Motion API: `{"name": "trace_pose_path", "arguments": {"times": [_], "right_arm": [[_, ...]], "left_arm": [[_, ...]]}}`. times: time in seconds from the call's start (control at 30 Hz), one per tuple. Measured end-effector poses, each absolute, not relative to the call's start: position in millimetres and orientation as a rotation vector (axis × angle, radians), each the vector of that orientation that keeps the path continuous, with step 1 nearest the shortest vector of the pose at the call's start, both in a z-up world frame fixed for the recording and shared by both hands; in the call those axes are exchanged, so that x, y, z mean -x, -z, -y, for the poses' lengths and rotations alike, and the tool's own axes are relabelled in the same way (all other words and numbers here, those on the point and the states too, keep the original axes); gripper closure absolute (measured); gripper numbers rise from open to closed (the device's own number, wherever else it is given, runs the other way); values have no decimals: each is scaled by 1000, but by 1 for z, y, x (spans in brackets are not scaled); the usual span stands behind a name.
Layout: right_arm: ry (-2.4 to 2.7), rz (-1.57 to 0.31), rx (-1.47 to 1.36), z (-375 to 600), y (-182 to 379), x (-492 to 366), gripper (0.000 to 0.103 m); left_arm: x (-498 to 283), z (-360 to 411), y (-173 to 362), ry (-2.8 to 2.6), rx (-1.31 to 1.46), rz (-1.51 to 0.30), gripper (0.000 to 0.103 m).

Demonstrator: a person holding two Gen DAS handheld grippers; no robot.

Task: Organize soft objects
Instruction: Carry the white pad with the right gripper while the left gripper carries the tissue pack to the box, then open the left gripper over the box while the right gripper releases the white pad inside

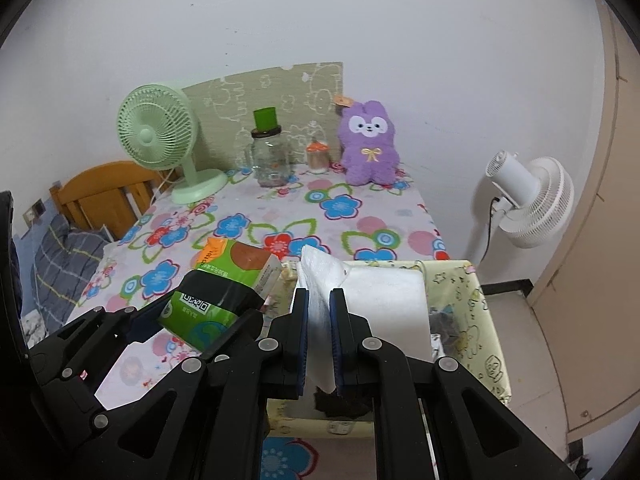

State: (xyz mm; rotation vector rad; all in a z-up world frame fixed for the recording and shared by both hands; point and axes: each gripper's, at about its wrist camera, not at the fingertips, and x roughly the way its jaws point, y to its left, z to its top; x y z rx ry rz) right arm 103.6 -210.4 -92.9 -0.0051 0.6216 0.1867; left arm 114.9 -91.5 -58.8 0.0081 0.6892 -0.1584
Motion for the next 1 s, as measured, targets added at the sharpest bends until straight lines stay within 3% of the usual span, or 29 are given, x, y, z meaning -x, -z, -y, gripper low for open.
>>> {"name": "trace_pose_path", "arguments": {"times": [0.7,1.0], "right_arm": [[-139,-696,-41,251,129,-133,90],[-142,-685,-63,260,133,-137,87]], "left_arm": [[-140,132,92,212,-64,-756,49],[-142,141,93,224,-100,-755,35]]}}
